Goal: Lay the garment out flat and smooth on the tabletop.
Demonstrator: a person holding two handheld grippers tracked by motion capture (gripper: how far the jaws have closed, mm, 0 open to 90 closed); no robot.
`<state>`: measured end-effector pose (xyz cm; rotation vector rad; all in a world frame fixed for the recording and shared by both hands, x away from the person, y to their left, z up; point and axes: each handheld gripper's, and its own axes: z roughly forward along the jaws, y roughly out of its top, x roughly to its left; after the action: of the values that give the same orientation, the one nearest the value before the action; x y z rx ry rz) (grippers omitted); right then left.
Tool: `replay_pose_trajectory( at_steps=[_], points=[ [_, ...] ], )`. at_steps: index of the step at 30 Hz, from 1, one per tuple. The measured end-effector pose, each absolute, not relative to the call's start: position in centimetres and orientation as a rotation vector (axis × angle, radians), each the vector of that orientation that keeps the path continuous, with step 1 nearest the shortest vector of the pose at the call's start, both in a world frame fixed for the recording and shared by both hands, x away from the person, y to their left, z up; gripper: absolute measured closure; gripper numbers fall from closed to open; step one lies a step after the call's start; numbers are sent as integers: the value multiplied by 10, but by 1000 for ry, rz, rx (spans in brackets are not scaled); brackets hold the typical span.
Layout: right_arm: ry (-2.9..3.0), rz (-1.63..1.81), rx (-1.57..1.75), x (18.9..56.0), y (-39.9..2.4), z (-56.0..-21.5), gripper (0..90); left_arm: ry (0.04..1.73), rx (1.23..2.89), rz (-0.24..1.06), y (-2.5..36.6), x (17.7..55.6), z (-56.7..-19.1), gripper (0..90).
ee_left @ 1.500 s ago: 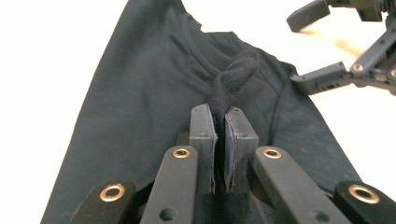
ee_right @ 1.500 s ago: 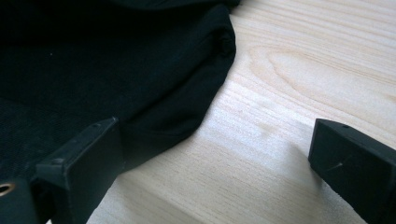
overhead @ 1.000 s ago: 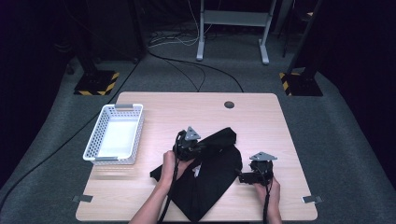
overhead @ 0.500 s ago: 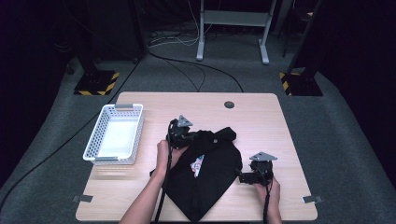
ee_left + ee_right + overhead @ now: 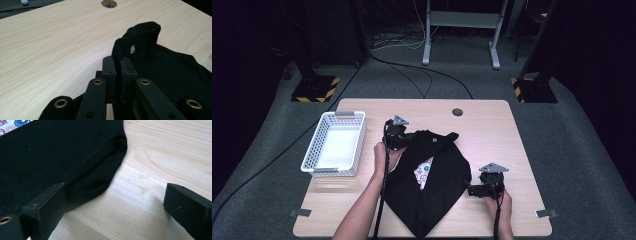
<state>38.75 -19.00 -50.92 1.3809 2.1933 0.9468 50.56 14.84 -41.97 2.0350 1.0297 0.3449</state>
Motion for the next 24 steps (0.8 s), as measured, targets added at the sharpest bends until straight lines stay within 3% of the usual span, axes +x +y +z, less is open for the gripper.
replay_pose_trajectory(
  at_steps=[19, 24],
  points=[
    [2193, 947, 1379, 387, -190, -509, 49, 1114, 1994, 407, 168, 532, -413, 839],
    [2195, 952, 1381, 387, -190, -509, 52, 1169, 2015, 478, 173, 539, -416, 834]
  ],
)
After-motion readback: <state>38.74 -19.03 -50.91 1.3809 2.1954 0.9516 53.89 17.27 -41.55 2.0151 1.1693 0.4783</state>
